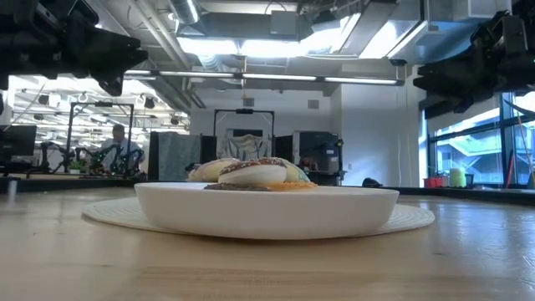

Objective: Pick & Place donuts
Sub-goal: Return to Home Position

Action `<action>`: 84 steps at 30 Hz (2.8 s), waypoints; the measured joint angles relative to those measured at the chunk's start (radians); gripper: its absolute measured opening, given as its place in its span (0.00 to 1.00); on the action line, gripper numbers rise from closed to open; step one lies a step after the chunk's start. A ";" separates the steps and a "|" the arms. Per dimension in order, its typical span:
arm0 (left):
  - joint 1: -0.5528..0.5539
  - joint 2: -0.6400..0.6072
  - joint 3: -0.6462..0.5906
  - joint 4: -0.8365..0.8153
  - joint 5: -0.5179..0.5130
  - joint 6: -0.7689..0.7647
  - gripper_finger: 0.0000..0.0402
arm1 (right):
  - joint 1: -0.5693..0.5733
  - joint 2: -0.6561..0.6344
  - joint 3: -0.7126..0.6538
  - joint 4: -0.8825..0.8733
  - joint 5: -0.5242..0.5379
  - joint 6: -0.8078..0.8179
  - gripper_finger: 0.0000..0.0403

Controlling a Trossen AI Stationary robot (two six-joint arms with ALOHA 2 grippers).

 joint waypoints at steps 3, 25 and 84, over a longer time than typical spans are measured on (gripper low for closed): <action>0.000 -0.007 0.000 -0.007 0.000 0.004 0.29 | 0.000 0.000 0.000 0.000 0.000 0.000 0.40; 0.000 -0.220 0.002 -0.306 -0.002 -0.030 0.29 | 0.000 -0.006 0.001 0.004 0.126 -0.076 0.40; 0.000 -0.203 0.004 -0.310 0.013 -0.013 0.29 | 0.000 -0.003 0.001 0.004 0.147 -0.233 0.40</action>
